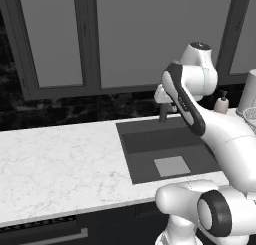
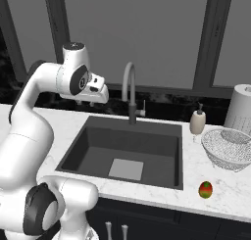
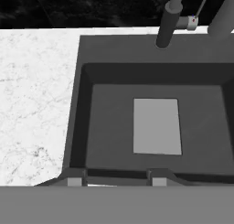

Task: Put the colander in the sink, put the mango in the colander, and turn on the sink faucet and pour water over the colander.

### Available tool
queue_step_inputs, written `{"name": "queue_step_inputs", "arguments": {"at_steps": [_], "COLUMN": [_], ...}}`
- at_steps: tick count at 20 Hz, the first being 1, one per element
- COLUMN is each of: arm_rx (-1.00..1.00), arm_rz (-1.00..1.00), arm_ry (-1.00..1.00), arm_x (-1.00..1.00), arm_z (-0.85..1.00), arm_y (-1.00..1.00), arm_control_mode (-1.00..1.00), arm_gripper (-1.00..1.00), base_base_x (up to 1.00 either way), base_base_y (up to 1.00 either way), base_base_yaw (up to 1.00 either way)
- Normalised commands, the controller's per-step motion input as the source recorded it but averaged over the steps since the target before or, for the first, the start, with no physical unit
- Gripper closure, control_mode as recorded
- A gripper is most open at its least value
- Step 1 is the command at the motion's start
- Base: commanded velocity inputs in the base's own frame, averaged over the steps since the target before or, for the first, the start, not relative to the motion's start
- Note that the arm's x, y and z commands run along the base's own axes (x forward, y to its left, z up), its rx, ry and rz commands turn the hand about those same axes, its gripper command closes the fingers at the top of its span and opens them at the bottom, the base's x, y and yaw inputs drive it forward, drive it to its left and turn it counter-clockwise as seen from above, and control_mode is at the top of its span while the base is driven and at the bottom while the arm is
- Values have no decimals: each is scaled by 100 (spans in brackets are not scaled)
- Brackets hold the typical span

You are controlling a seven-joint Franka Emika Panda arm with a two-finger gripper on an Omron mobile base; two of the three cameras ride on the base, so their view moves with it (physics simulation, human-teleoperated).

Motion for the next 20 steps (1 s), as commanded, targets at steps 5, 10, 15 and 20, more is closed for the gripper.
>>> {"name": "queue_step_inputs", "arguments": {"at_steps": [5, 10, 15, 20], "arm_rx": [0, 0, 0, 0], "arm_rz": [0, 0, 0, -8], "arm_ry": [-2, -2, 0, 0], "arm_x": [-31, -61, -60, -34], "arm_z": [0, -3, -9, -9], "arm_y": [-2, 0, -3, -25], "arm_control_mode": [-100, -100, -100, -100], "arm_gripper": [-100, -100, -100, -100], "base_base_x": [0, 0, 0, 0], "base_base_y": [0, 0, 0, 0], "base_base_yaw": [0, 0, 0, 0]}}
